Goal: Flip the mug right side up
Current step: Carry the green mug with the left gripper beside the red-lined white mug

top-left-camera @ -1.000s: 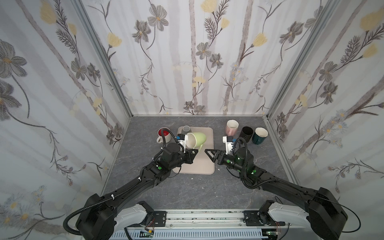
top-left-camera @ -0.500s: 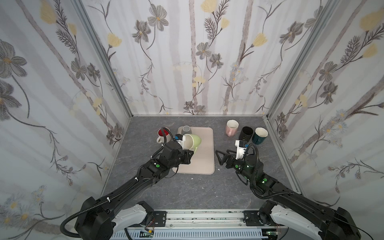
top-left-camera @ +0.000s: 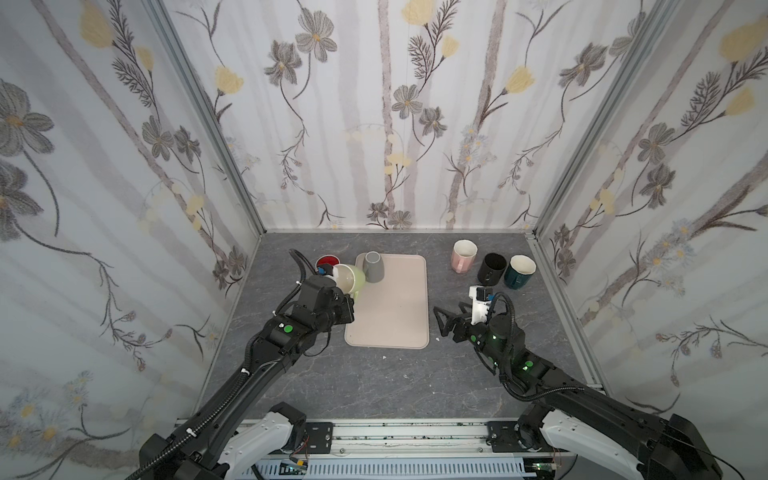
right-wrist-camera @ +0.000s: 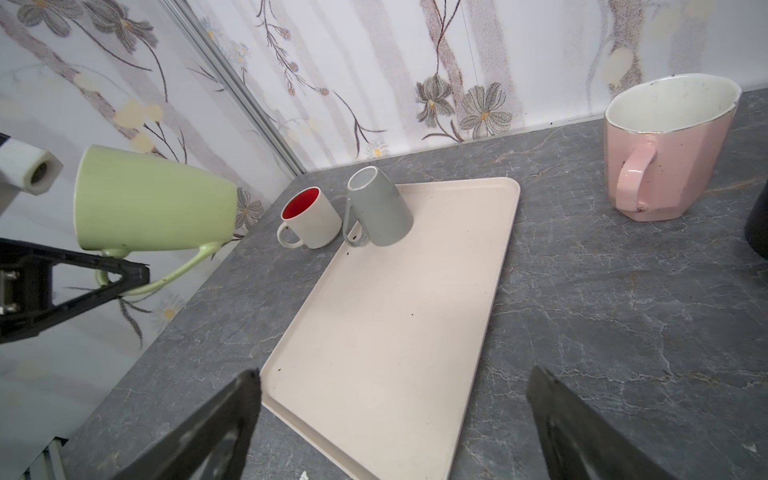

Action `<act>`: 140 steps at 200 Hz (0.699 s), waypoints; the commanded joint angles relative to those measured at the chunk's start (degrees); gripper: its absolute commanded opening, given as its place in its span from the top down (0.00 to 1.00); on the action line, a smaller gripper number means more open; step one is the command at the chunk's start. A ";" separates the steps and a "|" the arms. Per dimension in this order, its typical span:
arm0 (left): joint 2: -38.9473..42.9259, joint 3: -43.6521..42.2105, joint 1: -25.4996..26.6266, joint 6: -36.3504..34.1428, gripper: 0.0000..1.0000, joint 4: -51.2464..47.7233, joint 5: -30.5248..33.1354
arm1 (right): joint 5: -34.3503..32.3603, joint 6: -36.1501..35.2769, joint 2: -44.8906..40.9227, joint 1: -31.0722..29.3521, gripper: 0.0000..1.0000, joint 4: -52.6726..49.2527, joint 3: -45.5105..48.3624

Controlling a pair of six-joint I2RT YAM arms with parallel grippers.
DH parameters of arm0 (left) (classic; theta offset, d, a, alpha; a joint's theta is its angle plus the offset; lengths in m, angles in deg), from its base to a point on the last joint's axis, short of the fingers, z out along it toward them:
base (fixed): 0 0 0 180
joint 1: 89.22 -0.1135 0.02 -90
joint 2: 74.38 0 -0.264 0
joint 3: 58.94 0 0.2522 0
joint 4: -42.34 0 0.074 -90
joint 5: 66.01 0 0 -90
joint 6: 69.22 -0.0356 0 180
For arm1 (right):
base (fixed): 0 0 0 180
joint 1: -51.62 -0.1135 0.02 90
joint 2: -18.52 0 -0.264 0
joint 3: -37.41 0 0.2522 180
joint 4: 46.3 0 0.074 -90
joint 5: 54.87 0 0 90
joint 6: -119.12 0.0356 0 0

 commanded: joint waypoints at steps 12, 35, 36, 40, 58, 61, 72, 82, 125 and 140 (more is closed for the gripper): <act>0.33 3.61 -5.98 -2.23 1.00 -5.23 1.31 | 0.88 -2.50 2.84 0.08 0.00 11.31 3.97; -0.43 4.93 -11.90 -3.06 1.00 -7.50 -0.13 | 3.57 -5.08 4.16 0.00 0.00 15.16 7.09; -0.53 5.02 -12.21 -3.14 1.00 -7.52 -0.16 | 3.56 -5.18 4.12 -0.01 0.00 15.16 7.17; -0.80 5.28 -13.08 -3.40 1.00 -7.67 -0.45 | 3.39 -5.25 3.98 0.02 0.00 15.04 7.37; -2.79 6.39 -18.25 -3.74 1.00 -7.77 -2.40 | 4.06 -5.39 2.58 0.06 0.00 16.45 8.79; -3.31 6.64 -19.08 -3.78 1.00 -7.73 -2.82 | 4.37 -5.12 2.32 0.06 0.00 17.05 9.13; -5.62 7.63 -22.06 -3.65 1.00 -7.34 -4.55 | 5.35 -4.73 1.92 0.04 0.00 18.77 9.86; -7.92 8.74 -24.13 -3.53 1.00 -6.56 -5.64 | 5.64 -4.38 1.88 0.05 0.00 19.03 9.97; -20.64 14.68 -28.13 -3.86 1.00 -3.80 -5.67 | 6.51 -4.16 4.66 0.03 0.00 19.83 9.87; -26.65 20.21 -29.36 -4.34 1.00 -5.63 -6.00 | 5.82 -3.61 5.41 0.14 0.00 20.06 10.09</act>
